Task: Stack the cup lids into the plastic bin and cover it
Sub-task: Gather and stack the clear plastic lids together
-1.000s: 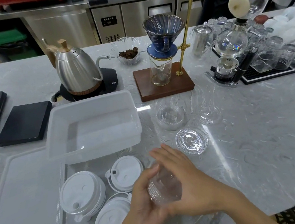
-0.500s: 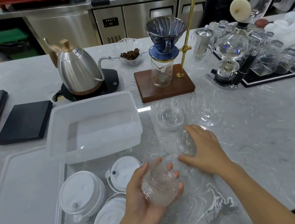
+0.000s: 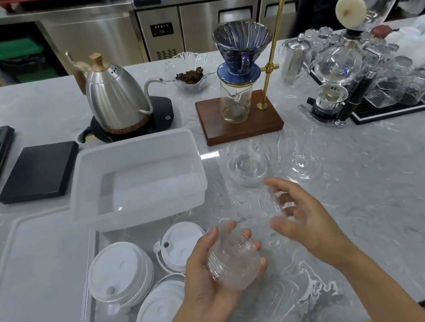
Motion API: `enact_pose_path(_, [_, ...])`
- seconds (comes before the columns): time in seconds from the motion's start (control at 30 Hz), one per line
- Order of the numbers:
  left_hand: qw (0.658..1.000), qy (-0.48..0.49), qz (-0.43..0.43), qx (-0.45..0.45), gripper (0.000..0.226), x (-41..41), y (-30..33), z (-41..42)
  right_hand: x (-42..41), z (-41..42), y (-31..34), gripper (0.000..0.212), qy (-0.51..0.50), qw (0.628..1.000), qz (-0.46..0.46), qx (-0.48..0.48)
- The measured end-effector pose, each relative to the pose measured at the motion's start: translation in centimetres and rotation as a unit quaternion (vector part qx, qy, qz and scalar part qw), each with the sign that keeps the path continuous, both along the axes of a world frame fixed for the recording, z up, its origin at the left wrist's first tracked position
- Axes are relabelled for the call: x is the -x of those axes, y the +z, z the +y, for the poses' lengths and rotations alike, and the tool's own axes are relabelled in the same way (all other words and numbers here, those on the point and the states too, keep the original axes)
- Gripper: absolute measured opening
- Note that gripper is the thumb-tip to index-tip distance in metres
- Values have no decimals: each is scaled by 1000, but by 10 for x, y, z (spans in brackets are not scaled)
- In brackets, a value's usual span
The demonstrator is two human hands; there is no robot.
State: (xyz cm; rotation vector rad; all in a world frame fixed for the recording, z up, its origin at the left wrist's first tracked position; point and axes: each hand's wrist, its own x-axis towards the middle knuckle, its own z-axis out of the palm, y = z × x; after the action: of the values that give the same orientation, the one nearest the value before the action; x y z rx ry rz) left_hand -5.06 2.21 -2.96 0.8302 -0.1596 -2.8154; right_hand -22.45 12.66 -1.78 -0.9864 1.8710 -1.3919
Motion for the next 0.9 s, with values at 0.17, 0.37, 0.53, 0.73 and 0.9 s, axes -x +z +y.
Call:
enact_pose_path(0.17, [1000, -2, 17, 1, 64, 0, 2, 2, -10, 2, 7, 71, -17, 984, -144, 101])
enact_pose_path(0.37, [999, -6, 36, -3, 53, 1, 3, 5, -34, -2, 10, 80, -72, 952, -237, 181])
enact_pose_path(0.53, [998, -23, 56, -10, 61, 3, 1, 5, -65, -4, 2, 82, -79, 948, -265, 159])
enact_pose_path(0.73, [996, -20, 53, -70, 77, 0, -5, 3, -76, 0, -5, 60, -27, 978, -177, 109])
enact_pose_path(0.9, [997, -16, 50, -58, 81, -1, -3, 2, -73, -1, -7, 61, -1, 993, -96, 65])
